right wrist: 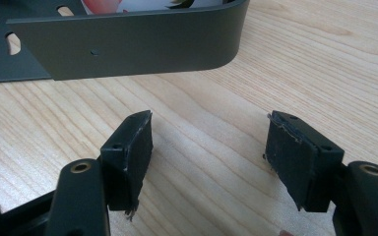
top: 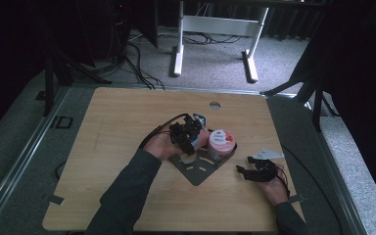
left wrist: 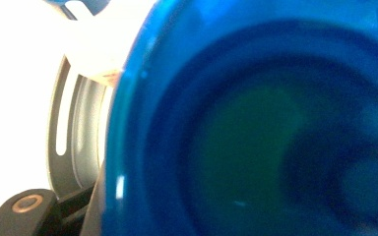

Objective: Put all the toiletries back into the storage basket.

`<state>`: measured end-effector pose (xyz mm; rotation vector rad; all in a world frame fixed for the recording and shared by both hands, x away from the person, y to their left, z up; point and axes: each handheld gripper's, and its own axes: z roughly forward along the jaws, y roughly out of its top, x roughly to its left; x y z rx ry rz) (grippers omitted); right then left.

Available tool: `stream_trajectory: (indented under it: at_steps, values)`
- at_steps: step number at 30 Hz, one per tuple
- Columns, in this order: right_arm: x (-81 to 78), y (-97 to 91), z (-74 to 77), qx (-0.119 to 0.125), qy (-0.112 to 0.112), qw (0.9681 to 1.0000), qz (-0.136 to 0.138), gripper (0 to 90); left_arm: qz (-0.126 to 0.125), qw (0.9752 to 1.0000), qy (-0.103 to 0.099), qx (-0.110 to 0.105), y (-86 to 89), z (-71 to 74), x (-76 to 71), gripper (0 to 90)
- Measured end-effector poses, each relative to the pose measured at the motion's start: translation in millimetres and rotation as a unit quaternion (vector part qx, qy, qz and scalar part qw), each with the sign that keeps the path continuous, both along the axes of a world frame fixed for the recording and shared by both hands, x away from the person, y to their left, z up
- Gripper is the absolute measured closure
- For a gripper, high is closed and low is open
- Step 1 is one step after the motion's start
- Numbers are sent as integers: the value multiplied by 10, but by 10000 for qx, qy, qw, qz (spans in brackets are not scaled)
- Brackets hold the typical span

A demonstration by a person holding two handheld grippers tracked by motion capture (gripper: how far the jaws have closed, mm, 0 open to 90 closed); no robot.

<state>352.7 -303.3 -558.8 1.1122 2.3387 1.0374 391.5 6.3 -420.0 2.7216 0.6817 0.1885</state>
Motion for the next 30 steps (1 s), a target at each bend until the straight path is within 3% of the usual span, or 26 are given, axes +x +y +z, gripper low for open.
stream_trajectory:
  at_steps: [30]
  values:
    - [1,-1,0,0,-2,10000,1,342,315,9995,-18,34,134,-45,155,555]
